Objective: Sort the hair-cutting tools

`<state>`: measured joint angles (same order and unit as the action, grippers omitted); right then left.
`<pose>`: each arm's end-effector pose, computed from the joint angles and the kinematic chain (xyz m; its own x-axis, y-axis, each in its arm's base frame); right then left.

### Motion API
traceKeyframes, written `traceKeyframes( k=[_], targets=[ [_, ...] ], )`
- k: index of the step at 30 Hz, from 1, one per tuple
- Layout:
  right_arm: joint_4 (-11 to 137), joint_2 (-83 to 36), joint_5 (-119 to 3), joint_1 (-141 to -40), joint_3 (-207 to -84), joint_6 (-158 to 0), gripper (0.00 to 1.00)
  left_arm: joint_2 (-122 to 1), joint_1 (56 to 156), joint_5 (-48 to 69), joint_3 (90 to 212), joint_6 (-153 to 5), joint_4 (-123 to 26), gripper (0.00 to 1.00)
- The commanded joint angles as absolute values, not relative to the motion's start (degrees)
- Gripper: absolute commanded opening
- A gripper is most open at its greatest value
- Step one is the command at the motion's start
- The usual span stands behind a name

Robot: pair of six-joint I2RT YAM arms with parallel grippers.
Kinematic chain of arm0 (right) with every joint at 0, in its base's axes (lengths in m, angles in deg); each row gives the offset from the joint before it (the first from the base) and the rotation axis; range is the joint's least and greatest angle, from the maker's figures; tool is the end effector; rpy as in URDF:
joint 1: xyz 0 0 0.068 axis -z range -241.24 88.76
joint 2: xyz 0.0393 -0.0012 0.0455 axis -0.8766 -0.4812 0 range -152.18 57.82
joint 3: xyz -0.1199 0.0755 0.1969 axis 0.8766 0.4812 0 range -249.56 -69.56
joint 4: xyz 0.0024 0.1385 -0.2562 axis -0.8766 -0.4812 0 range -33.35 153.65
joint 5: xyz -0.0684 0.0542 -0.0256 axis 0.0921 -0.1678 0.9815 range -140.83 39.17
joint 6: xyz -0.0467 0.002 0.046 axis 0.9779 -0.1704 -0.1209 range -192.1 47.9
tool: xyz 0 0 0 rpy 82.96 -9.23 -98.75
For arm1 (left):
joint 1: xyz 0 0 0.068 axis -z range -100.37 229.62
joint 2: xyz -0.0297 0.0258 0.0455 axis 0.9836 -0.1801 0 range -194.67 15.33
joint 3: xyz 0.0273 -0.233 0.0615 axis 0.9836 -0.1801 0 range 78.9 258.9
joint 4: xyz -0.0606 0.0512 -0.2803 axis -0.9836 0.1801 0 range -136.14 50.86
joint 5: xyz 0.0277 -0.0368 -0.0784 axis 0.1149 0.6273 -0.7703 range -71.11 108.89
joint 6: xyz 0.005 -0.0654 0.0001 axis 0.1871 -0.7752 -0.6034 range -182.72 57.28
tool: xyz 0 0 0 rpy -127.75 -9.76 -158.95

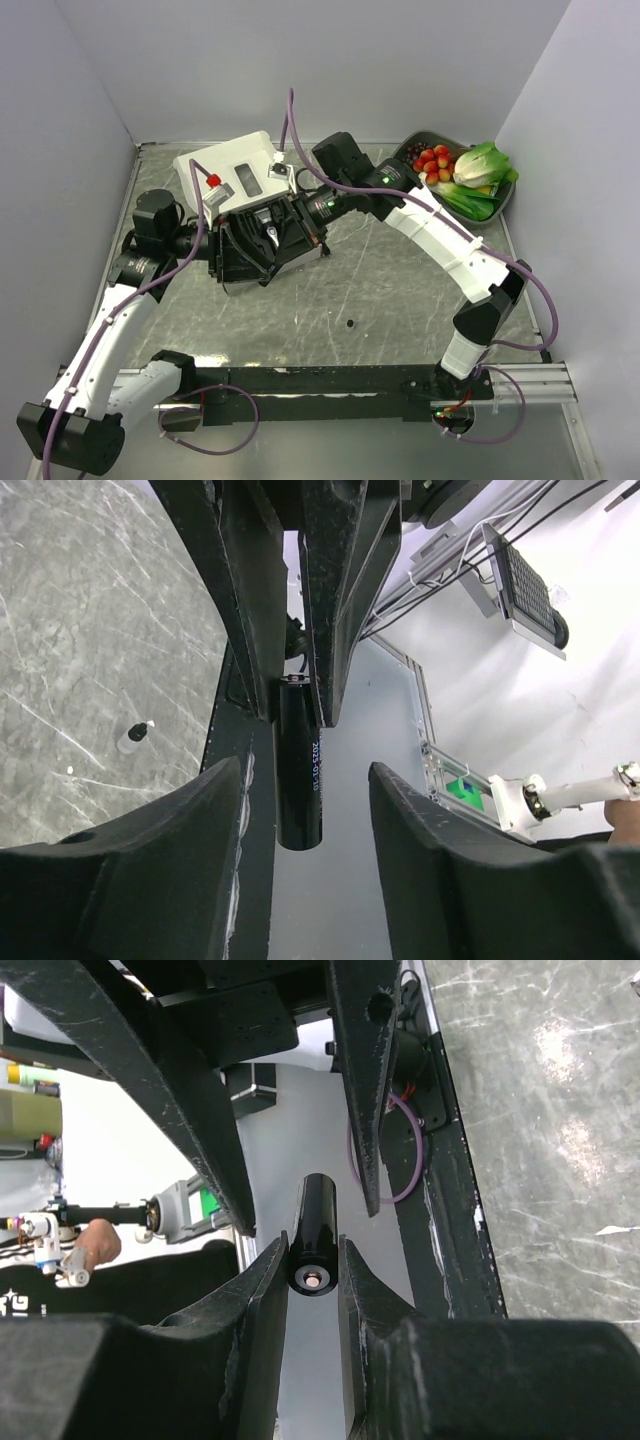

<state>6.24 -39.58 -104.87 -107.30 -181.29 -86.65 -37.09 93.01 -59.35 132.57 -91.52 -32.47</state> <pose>0.2331 0.3021 0.3995 -0.6680 -0.4807 -0.5680 -0.6873 0.1058 0.7187 0.2179 -0.1038 0.3456 -0.6542 0.0547 -0.7543 0.7556 0.0038 -0.6551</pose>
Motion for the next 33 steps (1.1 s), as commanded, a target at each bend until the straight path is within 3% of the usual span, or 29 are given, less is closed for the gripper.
traceKeyframes(
  k=[1, 6, 13, 19, 20, 23, 24, 25, 28, 33],
  targets=[
    [5.8, -39.9, -106.6, -107.9, -183.8, -85.9, 0.16, -37.4, 94.0, -61.2, 135.2, -87.6, -30.7, 0.56],
    [5.9, -40.3, -106.6, -108.2, -184.3, -86.2, 0.16, -37.3, 94.7, -61.4, 134.9, -87.2, -30.6, 0.44],
    [6.1, -40.8, -106.9, -108.6, -184.6, -86.3, 0.16, -37.8, 95.4, -61.3, 135.7, -85.8, -29.1, 0.39],
    [6.1, -40.6, -106.9, -108.6, -184.3, -86.2, 0.17, -37.6, 95.8, -60.1, 135.9, -85.6, -28.7, 0.19],
    [6.2, -40.7, -106.9, -108.6, -184.3, -86.2, 0.20, -37.7, 95.9, -60.0, 135.9, -85.6, -28.7, 0.10],
    [6.8, -40.3, -106.9, -108.7, -183.4, -86.4, 0.29, -38.0, 96.1, -58.6, 137.0, -84.1, -26.7, 0.01],
    [6.9, -39.9, -106.9, -108.5, -182.9, -86.3, 0.34, -38.1, 96.1, -57.9, 137.5, -83.3, -25.7, 0.01],
    [6.9, -39.8, -106.7, -108.6, -182.9, -86.4, 0.48, -38.3, 96.1, -57.7, 137.7, -83.0, -25.4, 0.01],
    [6.9, -39.1, -104.4, -108.3, -183.1, -86.5, 0.65, -39.0, 96.1, -55.3, 138.5, -82.4, -24.0, 0.01],
    [12.1, -31.4, -93.9, -103.2, -175.7, -89.9, 0.75, -41.2, 96.1, -47.9, 140.2, -82.3, -22.1, 0.01]
  ],
)
